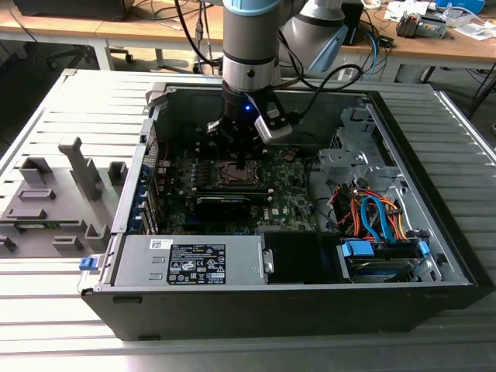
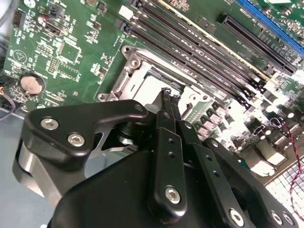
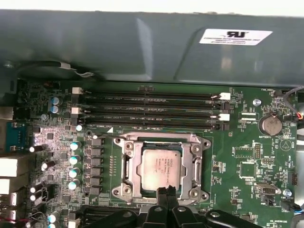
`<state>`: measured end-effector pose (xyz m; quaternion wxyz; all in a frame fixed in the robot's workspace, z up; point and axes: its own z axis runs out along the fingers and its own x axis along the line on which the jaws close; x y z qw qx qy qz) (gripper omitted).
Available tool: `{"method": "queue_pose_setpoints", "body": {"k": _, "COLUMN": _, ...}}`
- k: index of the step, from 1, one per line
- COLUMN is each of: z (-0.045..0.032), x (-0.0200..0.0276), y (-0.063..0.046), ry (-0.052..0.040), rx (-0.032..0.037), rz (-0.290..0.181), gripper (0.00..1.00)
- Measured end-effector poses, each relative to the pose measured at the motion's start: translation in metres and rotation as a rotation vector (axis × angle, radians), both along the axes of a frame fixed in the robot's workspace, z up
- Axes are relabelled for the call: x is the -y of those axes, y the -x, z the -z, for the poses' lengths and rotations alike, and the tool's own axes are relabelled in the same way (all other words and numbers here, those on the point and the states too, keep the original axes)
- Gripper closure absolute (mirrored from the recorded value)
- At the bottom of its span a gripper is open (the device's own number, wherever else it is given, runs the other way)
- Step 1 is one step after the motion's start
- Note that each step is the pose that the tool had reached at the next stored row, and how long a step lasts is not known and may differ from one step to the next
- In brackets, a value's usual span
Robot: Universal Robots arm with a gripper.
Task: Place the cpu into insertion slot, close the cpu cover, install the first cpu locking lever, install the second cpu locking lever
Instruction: 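Install the first cpu locking lever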
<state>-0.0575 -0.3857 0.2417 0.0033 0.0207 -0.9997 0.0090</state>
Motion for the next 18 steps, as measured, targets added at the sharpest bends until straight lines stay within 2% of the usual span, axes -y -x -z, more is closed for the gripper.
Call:
{"method": "queue_pose_setpoints", "body": {"k": 12, "z": -0.0014, "x": -0.0020, "y": 0.020, "ry": 0.0001, "rx": 0.0031, "rz": 0.000, "gripper": 0.89}}
{"method": "queue_pose_setpoints", "body": {"k": 18, "z": -0.0115, "x": -0.0031, "y": 0.029, "ry": 0.0000, "rx": 0.0100, "rz": 0.000, "gripper": 0.89}}
